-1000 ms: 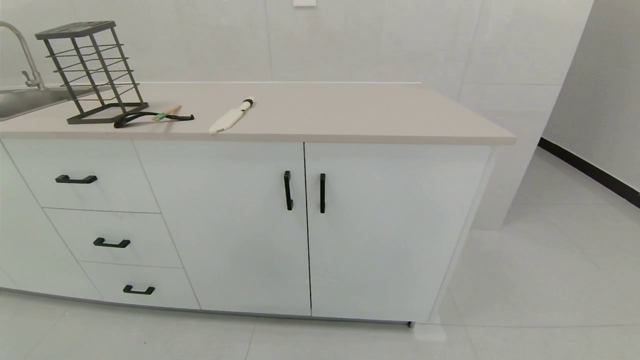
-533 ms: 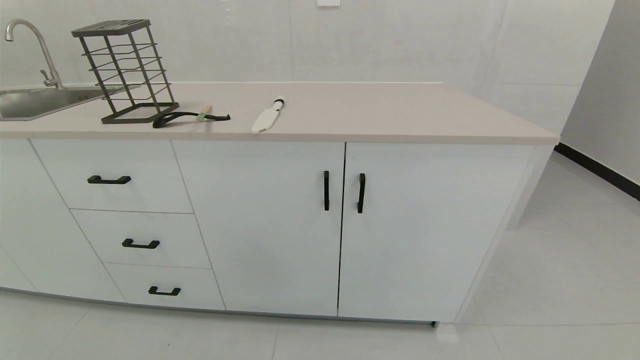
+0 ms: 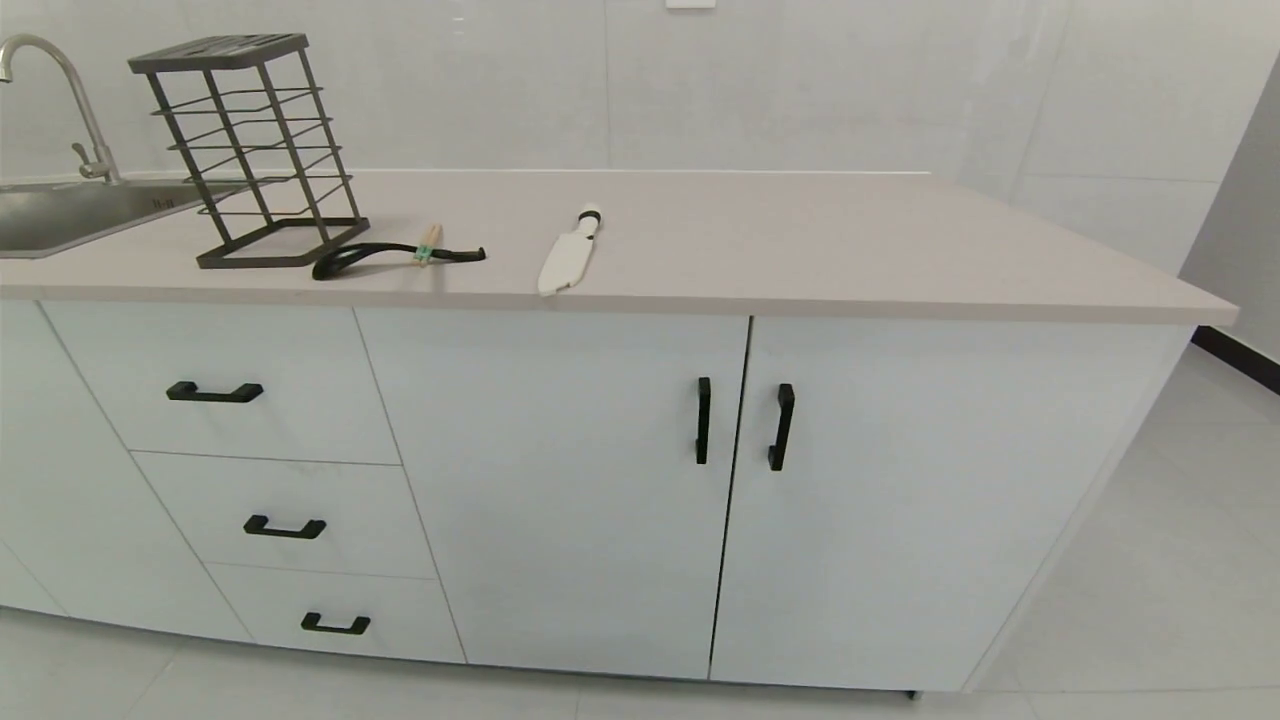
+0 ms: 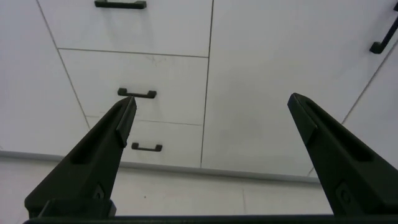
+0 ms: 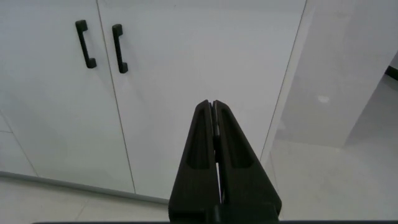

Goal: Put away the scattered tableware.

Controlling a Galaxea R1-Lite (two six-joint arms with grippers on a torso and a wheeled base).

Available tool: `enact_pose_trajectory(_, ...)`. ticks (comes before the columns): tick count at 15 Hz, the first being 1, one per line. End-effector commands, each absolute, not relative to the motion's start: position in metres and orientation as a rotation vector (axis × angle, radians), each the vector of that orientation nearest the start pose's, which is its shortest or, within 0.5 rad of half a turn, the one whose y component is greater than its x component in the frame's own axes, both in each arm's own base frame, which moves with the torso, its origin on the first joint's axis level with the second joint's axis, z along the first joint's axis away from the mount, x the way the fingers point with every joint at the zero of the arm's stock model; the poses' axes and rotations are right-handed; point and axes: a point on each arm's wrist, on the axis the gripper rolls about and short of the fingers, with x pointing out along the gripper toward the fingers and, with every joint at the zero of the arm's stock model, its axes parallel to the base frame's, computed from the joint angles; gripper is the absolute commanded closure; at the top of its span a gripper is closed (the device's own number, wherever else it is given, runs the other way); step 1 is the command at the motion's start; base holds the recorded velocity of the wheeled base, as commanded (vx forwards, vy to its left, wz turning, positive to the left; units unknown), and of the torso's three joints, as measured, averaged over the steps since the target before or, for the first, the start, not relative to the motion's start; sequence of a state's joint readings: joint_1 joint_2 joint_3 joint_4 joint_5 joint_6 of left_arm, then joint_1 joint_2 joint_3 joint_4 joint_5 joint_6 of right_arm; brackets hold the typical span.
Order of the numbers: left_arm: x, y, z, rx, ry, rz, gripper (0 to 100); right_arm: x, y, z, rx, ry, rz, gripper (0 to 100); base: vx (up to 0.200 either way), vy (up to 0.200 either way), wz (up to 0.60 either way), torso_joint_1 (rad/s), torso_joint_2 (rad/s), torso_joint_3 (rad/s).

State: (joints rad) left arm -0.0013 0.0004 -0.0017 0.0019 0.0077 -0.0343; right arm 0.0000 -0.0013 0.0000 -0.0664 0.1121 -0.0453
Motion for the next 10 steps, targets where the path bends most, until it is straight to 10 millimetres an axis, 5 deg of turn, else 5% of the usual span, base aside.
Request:
enact_pose_trajectory(1, -0.0229, 0.0003, 0.0757, -0.043, 0.000, 0.009, 0, -0.0232, 0.0026, 0.0824, -0.051, -0.070, 0.113, 100, 0.000, 0.000, 0.00, 0.000, 0.00, 0.000)
enact_pose_trajectory(10, -0.0229, 0.0002, 0.0757, -0.038, 0.000, 0.008, 0, -0.0232, 0.0027, 0.0824, -0.027, -0.069, 0.117, 100, 0.000, 0.200, 0.00, 0.002, 0.00, 0.002)
